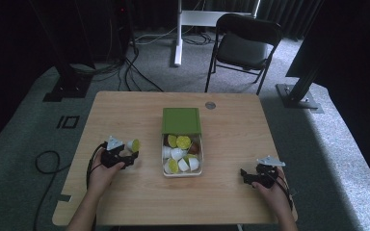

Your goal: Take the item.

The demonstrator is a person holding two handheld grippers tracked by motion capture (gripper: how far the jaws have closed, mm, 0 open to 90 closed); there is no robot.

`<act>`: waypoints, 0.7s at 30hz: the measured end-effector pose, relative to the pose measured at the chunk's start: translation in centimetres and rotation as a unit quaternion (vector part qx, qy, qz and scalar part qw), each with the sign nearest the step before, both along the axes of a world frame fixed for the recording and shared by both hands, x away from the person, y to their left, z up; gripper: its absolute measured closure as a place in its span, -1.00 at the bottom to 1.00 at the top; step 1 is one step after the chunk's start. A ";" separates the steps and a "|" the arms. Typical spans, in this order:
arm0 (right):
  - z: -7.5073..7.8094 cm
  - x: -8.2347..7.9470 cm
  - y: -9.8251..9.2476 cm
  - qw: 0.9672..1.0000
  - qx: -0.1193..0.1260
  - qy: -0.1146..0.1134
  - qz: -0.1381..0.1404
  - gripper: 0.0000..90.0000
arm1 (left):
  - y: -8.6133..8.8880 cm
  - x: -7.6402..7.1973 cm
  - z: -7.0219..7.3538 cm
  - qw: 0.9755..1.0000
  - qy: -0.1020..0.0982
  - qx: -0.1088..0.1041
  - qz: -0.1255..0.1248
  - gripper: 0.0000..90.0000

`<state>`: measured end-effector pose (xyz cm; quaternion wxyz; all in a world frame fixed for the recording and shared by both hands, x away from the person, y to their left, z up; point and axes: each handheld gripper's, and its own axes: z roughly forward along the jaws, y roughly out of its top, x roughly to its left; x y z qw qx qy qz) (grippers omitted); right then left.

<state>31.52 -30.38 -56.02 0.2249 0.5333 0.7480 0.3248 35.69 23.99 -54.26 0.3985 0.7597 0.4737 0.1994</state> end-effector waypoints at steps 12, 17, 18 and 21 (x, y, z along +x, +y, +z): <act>0.0 0.0 0.0 1.000 -0.001 -0.001 0.001 -0.75 | 0.6 -4.1 0.6 0.998 -0.018 -0.025 -0.063 -0.38; 0.0 0.0 0.0 1.000 -0.001 -0.001 0.001 -0.75 | 0.0 -5.4 0.6 0.994 -0.021 -0.003 -0.104 -0.38; 0.0 0.0 0.0 1.000 -0.001 -0.001 0.001 -0.75 | -0.1 -5.7 0.6 0.993 -0.021 -0.001 -0.112 -0.38; 0.0 0.0 0.0 1.000 -0.001 -0.001 0.001 -0.75 | -0.4 -6.3 0.6 0.991 -0.023 -0.003 -0.133 -0.38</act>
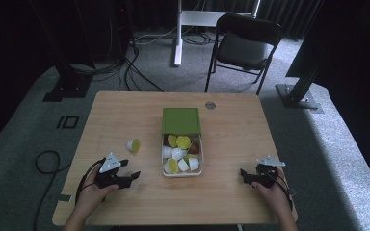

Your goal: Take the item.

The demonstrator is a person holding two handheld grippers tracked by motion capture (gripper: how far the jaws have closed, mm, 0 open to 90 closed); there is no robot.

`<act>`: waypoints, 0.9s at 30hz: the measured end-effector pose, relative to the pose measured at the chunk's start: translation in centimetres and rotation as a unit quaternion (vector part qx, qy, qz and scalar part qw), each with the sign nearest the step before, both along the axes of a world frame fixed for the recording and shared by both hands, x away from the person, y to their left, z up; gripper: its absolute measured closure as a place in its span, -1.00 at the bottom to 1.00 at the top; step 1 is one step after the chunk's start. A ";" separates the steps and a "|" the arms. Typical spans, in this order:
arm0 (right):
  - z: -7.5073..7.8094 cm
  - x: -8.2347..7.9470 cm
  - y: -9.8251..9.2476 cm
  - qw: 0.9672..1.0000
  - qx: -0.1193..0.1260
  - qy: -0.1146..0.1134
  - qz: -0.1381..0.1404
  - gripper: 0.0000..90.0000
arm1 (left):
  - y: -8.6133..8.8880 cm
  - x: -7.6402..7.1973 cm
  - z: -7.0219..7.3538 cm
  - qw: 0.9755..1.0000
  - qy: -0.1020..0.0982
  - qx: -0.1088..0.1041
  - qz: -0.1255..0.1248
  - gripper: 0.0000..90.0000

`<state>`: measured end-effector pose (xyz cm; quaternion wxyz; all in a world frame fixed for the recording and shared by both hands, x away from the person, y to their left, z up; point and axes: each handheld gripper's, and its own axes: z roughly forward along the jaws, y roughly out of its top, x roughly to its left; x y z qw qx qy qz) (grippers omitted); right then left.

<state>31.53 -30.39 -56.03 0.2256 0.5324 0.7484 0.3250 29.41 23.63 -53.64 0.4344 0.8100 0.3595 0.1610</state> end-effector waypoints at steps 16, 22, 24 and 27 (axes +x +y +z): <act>0.0 0.0 0.0 1.000 0.000 0.000 0.000 -0.75 | 0.4 -2.4 -1.1 0.997 0.002 0.052 -0.054 -0.49; 0.0 0.0 0.0 1.000 0.000 0.000 0.000 -0.75 | 0.7 -2.9 -1.6 0.995 0.014 0.073 -0.068 -0.57; 0.0 0.0 0.0 1.000 0.000 0.000 0.000 -0.75 | 0.8 -3.0 -1.6 0.995 0.016 0.076 -0.068 -0.57; 0.0 0.0 0.0 1.000 0.000 0.000 0.000 -0.75 | 1.3 -3.1 -1.7 0.994 0.023 0.085 -0.066 -0.69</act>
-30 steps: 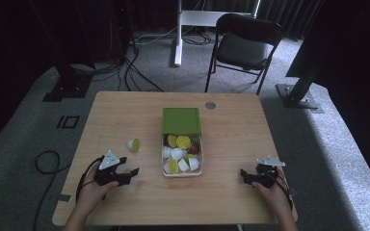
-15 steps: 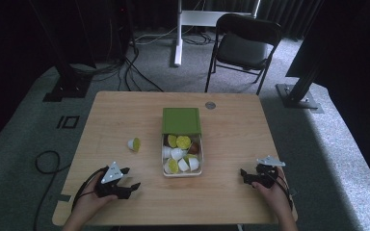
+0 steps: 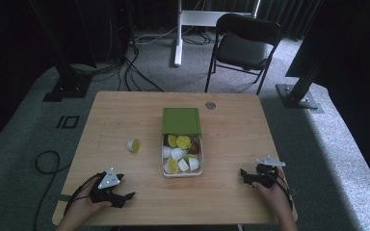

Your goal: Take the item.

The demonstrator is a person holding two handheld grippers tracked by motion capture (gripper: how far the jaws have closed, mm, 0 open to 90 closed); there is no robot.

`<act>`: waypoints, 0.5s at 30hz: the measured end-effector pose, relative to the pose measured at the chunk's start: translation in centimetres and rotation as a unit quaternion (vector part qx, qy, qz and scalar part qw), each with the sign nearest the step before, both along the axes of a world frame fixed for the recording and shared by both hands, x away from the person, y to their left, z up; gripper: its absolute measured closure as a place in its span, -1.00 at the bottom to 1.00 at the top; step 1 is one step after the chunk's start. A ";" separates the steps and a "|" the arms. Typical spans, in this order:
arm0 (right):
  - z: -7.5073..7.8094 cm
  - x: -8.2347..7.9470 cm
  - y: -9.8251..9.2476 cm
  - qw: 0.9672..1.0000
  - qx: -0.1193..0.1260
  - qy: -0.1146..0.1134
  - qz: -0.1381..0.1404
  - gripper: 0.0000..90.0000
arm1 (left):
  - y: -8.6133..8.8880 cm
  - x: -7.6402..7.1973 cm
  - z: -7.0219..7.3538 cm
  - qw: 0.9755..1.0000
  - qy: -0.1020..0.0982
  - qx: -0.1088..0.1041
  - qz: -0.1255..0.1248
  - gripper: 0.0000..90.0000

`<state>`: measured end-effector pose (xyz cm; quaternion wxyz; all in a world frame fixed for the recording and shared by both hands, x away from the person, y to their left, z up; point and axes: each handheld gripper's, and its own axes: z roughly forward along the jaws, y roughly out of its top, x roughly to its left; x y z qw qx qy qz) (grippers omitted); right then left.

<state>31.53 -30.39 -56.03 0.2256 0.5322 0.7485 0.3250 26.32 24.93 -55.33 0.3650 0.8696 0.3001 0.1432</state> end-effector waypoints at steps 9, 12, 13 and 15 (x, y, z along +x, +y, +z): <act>0.0 0.0 0.0 1.000 0.000 0.000 0.000 -0.75 | 2.1 -0.1 0.0 1.000 0.009 0.015 0.024 -0.77; 0.0 0.0 0.0 1.000 0.000 0.000 0.000 -0.75 | 2.7 -0.1 -0.1 0.999 0.015 0.006 0.032 -0.77; 0.0 0.0 0.0 1.000 0.000 0.000 0.000 -0.75 | 2.8 -0.1 -0.1 0.999 0.015 0.005 0.031 -0.77; 0.0 0.0 0.0 1.000 0.000 0.000 0.000 -0.75 | 2.9 -0.1 -0.1 0.999 0.015 0.006 0.030 -0.77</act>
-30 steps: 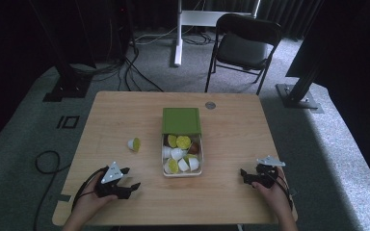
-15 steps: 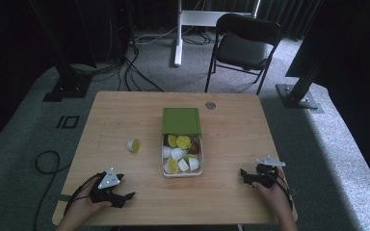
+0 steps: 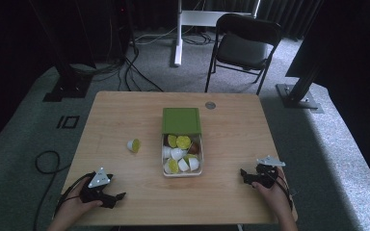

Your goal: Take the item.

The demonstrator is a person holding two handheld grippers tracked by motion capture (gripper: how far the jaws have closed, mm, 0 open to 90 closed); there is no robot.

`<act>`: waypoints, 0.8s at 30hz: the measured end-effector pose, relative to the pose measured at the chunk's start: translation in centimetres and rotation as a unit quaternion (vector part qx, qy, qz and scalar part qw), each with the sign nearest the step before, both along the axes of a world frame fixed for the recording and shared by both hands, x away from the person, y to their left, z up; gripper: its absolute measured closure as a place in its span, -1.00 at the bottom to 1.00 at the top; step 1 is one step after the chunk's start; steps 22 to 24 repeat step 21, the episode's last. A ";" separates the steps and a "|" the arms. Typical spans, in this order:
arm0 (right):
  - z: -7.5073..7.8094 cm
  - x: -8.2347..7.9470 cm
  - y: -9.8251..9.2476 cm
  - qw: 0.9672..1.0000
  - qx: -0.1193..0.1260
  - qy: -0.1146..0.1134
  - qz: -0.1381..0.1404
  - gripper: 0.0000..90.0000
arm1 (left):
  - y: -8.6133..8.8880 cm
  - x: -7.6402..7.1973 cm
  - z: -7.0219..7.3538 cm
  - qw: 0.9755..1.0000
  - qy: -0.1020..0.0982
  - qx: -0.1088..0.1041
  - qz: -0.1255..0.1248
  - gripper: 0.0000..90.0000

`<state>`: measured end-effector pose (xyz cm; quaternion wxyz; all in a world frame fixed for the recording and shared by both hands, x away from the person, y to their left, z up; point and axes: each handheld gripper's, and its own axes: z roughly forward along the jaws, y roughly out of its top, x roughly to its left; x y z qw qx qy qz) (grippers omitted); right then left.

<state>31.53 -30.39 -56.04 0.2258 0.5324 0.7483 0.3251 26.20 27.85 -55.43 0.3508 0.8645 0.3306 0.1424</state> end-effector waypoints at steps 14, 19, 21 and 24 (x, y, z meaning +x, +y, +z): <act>0.0 0.0 0.0 1.000 0.000 0.000 0.000 -0.75 | -0.5 -0.2 0.0 1.000 0.000 0.000 0.023 -0.77; 0.0 0.0 0.0 1.000 0.000 0.000 0.000 -0.75 | -0.4 -0.2 0.0 1.000 0.000 0.001 0.013 -0.77; 0.0 0.0 0.0 1.000 0.000 0.000 0.000 -0.75 | -0.4 -0.1 0.0 1.000 0.000 0.001 0.012 -0.77; 0.0 0.0 0.0 1.000 0.000 0.000 0.000 -0.75 | -0.4 -0.1 0.0 1.000 0.000 0.001 0.012 -0.77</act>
